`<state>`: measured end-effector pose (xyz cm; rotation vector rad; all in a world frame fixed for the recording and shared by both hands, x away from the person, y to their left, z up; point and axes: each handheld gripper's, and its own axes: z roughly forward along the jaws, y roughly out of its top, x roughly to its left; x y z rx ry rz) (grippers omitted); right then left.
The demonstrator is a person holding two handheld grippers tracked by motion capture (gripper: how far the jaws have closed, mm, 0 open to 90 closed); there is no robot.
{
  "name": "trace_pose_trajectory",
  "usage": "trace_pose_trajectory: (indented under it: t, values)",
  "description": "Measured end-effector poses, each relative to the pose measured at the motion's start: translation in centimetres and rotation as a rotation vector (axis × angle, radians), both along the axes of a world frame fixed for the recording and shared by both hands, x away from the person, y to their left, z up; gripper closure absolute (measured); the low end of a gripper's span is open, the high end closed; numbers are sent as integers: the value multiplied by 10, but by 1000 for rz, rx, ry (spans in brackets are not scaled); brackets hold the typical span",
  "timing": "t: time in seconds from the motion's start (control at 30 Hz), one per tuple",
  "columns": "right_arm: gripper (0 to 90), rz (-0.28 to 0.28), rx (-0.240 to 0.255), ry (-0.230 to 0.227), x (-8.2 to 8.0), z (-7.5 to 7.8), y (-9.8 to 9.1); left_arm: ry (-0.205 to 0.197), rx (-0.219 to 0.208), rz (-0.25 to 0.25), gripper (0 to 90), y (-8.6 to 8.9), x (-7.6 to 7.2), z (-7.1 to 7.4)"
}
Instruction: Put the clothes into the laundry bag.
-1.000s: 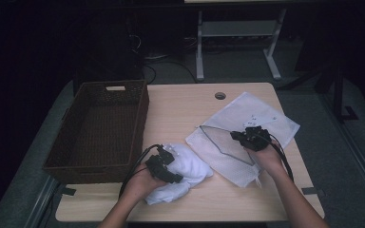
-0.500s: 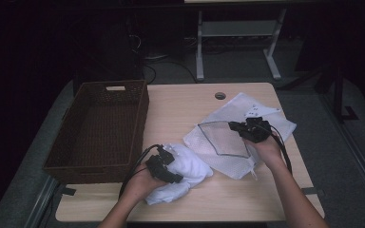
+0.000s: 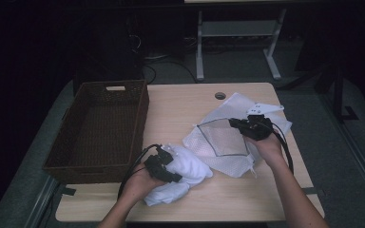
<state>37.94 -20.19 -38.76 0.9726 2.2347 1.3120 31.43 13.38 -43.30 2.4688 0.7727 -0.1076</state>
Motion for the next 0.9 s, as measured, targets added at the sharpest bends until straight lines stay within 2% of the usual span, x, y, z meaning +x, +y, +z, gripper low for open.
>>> trace_pose_trajectory:
  t: [0.23, 0.5, 0.67, 0.9]
  values:
    - [880, 9, -17, 18, 1, -6, 0, -46, -51, -11, 664, 7, -7, 30]
    - [880, 30, -32, 26, -2, -9, 4, -87, -61, -61, 664, -4, -5, 48]
    - [880, 55, -35, 26, -6, -9, 8, -103, -67, -99, 663, -19, 3, 53]
    - [881, 95, -37, 27, -14, -8, 11, -92, -62, -164, 664, -45, 11, 48]
